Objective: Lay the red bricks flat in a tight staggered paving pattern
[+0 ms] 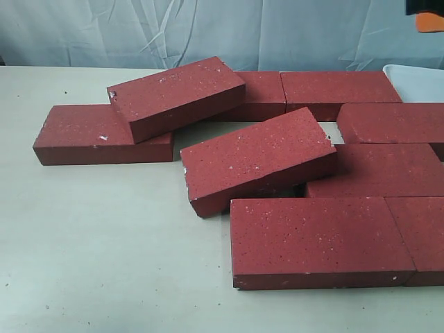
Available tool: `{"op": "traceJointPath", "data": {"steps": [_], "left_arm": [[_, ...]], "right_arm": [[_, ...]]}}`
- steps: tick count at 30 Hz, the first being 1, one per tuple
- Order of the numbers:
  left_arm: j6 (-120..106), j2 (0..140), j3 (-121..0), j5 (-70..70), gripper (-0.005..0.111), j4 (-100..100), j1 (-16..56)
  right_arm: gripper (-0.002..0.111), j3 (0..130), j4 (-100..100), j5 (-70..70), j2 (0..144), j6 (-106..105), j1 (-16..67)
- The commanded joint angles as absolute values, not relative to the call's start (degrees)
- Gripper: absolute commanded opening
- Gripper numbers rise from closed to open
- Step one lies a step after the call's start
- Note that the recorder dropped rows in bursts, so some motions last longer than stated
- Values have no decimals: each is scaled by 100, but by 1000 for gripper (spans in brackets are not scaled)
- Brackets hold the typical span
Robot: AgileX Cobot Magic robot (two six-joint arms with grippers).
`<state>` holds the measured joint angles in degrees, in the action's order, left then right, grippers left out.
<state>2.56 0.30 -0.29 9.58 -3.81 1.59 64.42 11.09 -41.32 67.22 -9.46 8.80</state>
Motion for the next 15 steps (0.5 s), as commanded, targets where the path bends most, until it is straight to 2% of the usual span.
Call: {"op": "traceJointPath", "data": {"steps": [1, 6, 15], "left_arm": [[256, 0, 0, 893, 0, -410, 184], [256, 0, 0, 866, 0, -408, 184], [256, 0, 0, -368, 0, -310, 184]], "right_arm": [[-1, 6741, 1089, -4144, 7381, -1055, 1281], [-1, 6773, 1105, -4156, 8000, -1055, 1377], [-1, 6773, 1572, -4063, 8149, -1055, 1377]]}}
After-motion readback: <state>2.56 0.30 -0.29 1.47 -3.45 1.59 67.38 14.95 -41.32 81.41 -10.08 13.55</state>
